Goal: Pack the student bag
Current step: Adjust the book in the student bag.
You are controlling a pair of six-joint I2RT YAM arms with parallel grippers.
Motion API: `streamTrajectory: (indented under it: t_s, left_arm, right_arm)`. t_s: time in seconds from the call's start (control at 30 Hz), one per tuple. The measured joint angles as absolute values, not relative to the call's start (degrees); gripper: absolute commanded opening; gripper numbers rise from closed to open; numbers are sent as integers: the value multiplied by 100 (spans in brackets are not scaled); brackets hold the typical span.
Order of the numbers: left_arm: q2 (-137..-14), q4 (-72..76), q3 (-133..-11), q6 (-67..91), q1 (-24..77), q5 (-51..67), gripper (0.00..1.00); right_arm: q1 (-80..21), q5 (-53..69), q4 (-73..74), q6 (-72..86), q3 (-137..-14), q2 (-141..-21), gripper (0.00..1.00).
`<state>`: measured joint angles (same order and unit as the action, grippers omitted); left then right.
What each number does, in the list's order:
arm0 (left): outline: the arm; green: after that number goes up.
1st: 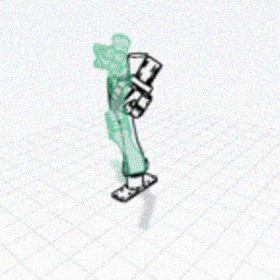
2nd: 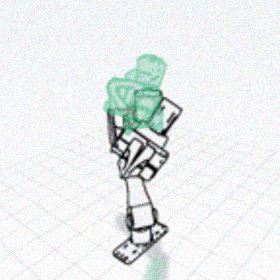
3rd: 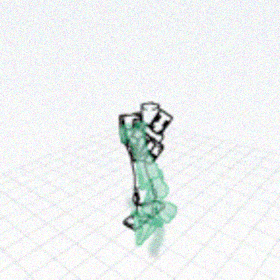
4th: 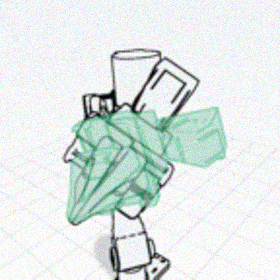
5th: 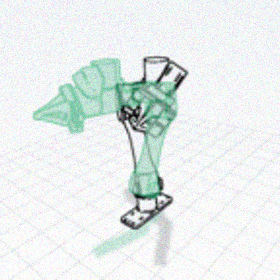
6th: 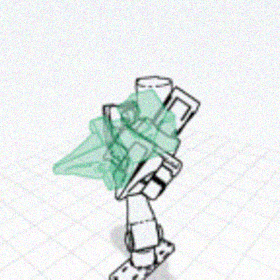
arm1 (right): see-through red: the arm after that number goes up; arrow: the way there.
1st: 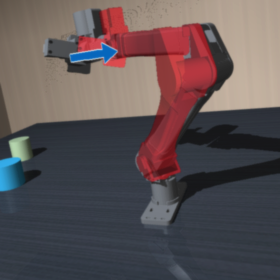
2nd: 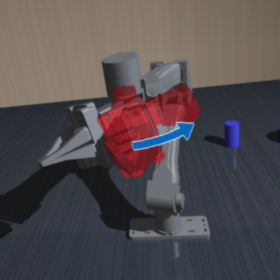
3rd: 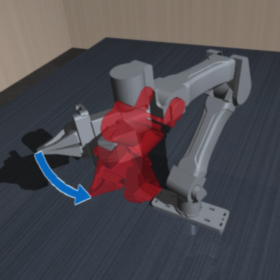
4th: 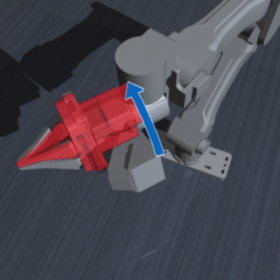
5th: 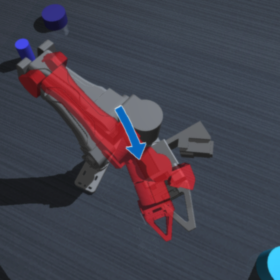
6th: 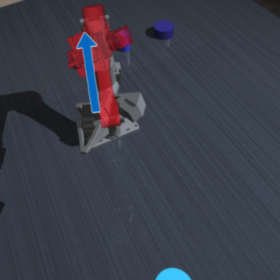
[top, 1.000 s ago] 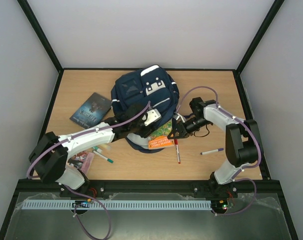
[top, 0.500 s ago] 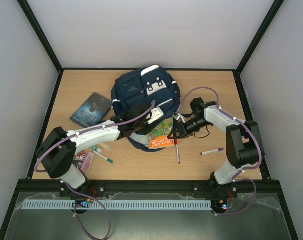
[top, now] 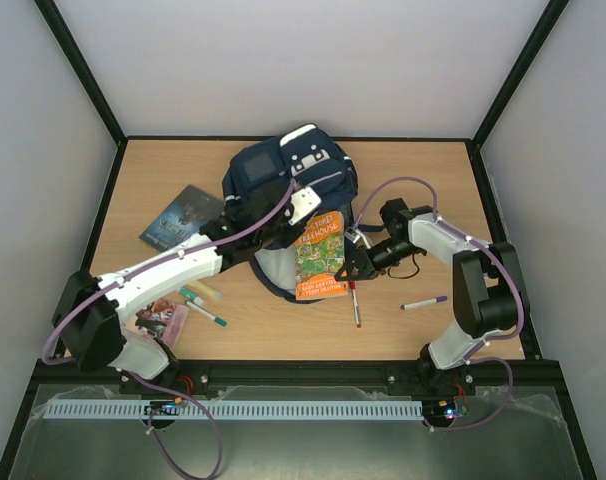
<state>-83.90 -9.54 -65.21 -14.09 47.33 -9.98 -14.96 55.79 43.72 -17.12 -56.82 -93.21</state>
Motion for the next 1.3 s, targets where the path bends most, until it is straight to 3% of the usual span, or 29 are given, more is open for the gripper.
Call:
streamTrajectory:
  t_s: [0.5, 0.97, 1.03, 1.2, 1.3]
  left_arm:
    - [-8176, -1074, -6683, -1640, 4685, -1306, 2]
    - [-8154, -1070, -6757, -1715, 4652, -1308, 3]
    - [-8147, -1068, -6757, -1747, 4646, -1304, 2]
    - [-8147, -1066, -6757, -1782, 4598, -1251, 2]
    - [-8147, -989, -6740, -1778, 4554, -1212, 2]
  right_arm:
    - [-2018, 6005, 4224, -1232, -6047, -9915, 1]
    - [-2021, 6171, 2003, 574, -6685, -10742, 2]
    - [-2021, 6084, 1723, 683, -6687, -10866, 8]
    - [-2023, 5680, 1146, 950, -6687, -11133, 42]
    - [-2023, 5286, 923, 1011, -6685, -11135, 55]
